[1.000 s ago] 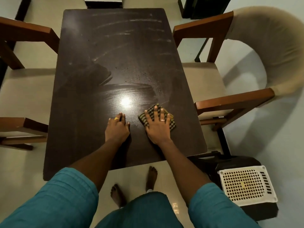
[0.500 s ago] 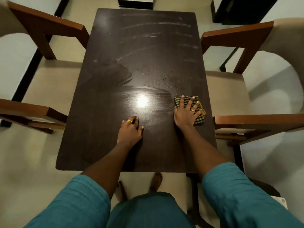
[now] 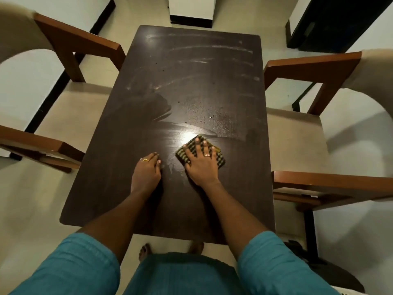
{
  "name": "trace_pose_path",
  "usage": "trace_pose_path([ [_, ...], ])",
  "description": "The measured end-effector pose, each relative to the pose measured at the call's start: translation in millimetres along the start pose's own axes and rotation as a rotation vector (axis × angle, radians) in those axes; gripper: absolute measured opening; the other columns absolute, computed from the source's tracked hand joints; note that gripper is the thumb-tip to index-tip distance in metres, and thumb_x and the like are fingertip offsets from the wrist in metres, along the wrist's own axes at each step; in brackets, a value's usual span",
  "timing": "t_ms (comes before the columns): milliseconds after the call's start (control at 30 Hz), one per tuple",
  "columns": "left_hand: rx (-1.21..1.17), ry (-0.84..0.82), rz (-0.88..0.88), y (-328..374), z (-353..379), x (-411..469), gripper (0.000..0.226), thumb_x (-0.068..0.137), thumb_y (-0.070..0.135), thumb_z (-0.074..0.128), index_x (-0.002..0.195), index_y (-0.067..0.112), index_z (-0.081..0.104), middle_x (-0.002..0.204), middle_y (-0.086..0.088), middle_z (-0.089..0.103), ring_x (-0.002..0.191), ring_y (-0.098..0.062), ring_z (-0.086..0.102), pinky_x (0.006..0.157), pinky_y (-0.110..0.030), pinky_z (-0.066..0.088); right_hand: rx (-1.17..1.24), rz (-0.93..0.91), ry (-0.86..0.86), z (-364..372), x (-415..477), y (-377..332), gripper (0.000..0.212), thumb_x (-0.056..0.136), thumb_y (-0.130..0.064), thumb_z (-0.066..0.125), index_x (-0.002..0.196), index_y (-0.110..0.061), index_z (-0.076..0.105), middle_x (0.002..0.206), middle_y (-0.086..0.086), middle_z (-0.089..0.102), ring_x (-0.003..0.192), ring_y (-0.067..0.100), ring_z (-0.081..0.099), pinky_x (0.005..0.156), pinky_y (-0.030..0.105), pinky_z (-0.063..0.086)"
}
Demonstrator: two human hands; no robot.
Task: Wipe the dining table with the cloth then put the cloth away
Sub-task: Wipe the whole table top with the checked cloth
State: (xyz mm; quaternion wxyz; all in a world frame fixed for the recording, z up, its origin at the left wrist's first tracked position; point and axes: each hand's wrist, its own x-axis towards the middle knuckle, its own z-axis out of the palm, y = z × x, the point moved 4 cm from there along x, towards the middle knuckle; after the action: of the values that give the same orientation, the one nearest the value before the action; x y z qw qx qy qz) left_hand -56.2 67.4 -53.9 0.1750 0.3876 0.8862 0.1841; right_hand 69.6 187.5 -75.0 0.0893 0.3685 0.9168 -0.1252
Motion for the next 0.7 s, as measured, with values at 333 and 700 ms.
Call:
trace_pose_path([
  [333,0.149,0.001,-0.001,26.3,15.1,2.6,0.048,0.097,0.024,0.039,0.142,0.01,0.033,0.149,-0.009,0.036,0.138,-0.023,0.033,0.117,-0.041,0.019,0.104,0.561,0.07,-32.4,14.4,163.9,0.059,0.098,-0.043,0.034,0.151,-0.031,0.013,0.16,0.016,-0.002,0.145,0.042,0.0,0.114,0.061,0.003],
  [700,0.121,-0.014,-0.126,-11.3,-2.3,-6.6,0.051,0.097,0.025,0.039,0.144,0.01,0.027,0.151,-0.008,0.033,0.139,-0.022,0.031,0.118,-0.042,0.018,0.241,0.716,0.085,-43.0,54.3,147.6,0.06,0.097,-0.044,0.034,0.151,-0.028,0.014,0.158,0.019,-0.007,0.142,0.048,-0.006,0.111,0.063,0.002],
])
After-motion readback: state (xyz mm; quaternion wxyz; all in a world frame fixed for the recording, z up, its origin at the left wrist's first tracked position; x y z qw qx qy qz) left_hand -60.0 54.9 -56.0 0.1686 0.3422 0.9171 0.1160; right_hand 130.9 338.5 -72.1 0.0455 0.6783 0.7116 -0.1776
